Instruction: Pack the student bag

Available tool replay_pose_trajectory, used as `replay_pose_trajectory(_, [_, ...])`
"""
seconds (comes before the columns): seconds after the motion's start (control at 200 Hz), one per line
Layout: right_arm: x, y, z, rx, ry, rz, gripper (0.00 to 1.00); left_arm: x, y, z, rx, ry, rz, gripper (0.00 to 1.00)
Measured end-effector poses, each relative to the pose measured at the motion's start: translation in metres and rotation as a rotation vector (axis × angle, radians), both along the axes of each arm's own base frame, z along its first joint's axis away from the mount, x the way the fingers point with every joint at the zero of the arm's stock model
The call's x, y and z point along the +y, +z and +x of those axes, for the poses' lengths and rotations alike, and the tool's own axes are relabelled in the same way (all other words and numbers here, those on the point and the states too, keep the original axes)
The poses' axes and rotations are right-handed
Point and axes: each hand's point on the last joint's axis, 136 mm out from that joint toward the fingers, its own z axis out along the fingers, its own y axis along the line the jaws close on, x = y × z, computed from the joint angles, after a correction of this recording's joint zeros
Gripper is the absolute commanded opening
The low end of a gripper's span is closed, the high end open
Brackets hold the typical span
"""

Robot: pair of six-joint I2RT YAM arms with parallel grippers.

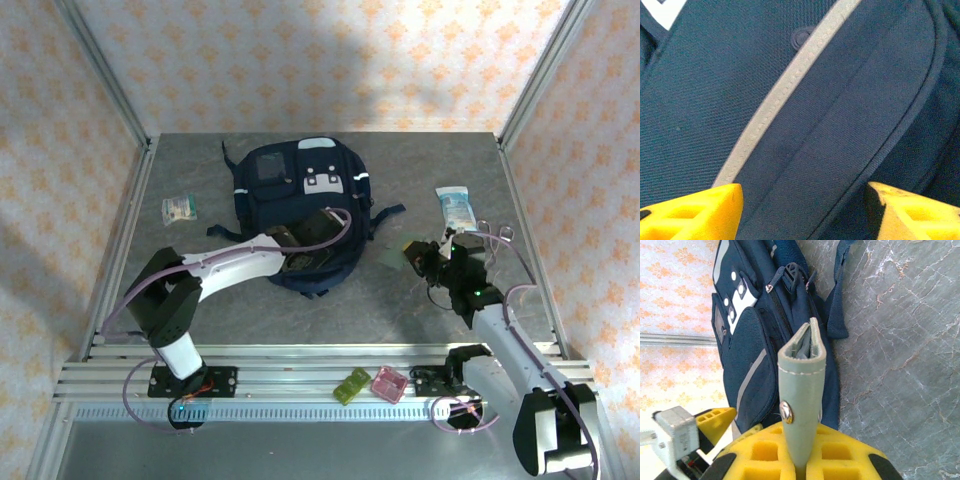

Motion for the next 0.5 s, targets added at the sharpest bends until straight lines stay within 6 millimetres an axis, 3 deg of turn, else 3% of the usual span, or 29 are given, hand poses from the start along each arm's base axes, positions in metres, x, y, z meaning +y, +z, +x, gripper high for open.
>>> replay_pose_trajectory(0.07, [0.000,0.001,0.000,-0.003,0.002,0.002,0.05,0.001,-0.007,0.000,0.007,-0.003,0.018,0.66])
replay_pose_trajectory(0.14, [0.001,0.002,0.001,-0.007,0.002,0.003,0.05,0.004,-0.010,0.004,-0.011,0.011,0.041,0.57])
replay_pose_trajectory(0.28, [0.001,0.003,0.001,-0.012,0.005,0.005,0.05,0.011,-0.011,0.013,-0.057,0.063,0.077,0.14])
replay_pose_trajectory(0.345, [0.001,0.003,0.001,-0.012,0.006,0.006,0.05,0.013,-0.008,0.016,-0.072,0.075,0.081,0.00])
replay_pose_trajectory(0.501, [0.002,0.003,0.001,-0.013,0.010,0.007,0.05,0.009,0.005,0.023,-0.099,0.087,0.063,0.00])
